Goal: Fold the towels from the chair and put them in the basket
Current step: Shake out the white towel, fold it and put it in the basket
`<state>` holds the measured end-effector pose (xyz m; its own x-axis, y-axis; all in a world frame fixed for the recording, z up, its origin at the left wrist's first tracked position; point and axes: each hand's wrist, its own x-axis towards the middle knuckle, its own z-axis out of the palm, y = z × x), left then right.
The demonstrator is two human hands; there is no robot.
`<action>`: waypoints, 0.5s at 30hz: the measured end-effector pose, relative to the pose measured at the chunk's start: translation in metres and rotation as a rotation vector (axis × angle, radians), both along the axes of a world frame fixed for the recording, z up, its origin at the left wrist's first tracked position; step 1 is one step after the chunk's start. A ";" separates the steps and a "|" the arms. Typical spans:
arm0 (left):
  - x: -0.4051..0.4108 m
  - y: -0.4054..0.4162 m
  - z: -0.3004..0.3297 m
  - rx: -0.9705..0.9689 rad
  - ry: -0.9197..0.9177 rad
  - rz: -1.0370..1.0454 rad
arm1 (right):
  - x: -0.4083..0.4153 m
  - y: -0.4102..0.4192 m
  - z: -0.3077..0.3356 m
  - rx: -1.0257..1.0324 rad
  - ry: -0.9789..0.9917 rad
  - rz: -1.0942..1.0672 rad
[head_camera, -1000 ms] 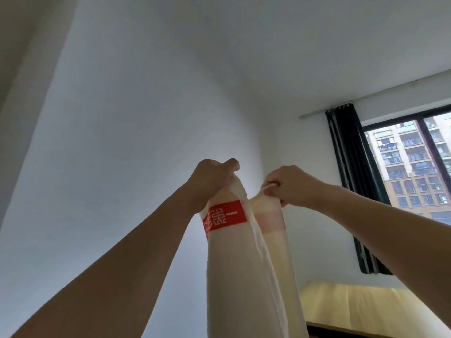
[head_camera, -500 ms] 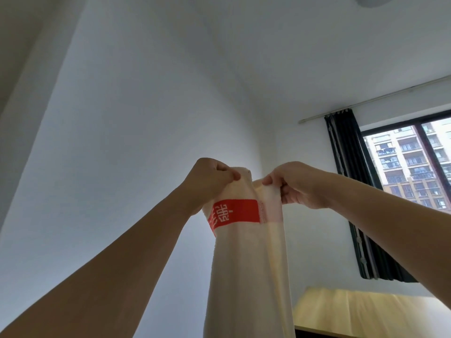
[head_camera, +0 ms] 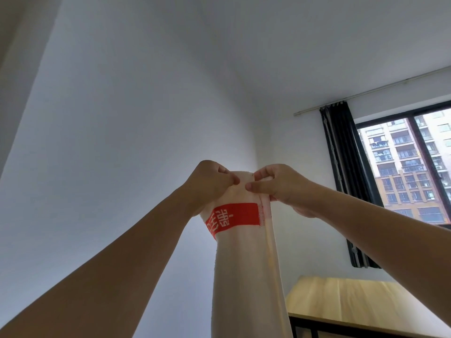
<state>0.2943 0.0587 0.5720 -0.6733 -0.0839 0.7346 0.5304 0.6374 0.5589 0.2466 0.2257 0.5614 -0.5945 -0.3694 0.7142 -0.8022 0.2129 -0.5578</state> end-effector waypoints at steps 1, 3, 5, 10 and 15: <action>0.001 0.000 -0.001 0.005 -0.004 -0.011 | -0.002 0.000 0.000 -0.026 0.008 -0.017; 0.002 0.000 -0.005 0.000 -0.012 -0.033 | -0.006 0.002 0.001 -0.046 0.021 -0.047; 0.003 0.000 -0.009 -0.024 -0.019 -0.051 | -0.008 0.002 0.001 -0.034 0.008 -0.050; 0.006 -0.004 -0.016 -0.128 -0.006 -0.152 | -0.009 0.005 0.001 -0.067 -0.051 -0.018; 0.001 -0.005 -0.029 -0.423 0.027 0.051 | -0.010 0.020 0.003 -0.050 -0.141 0.060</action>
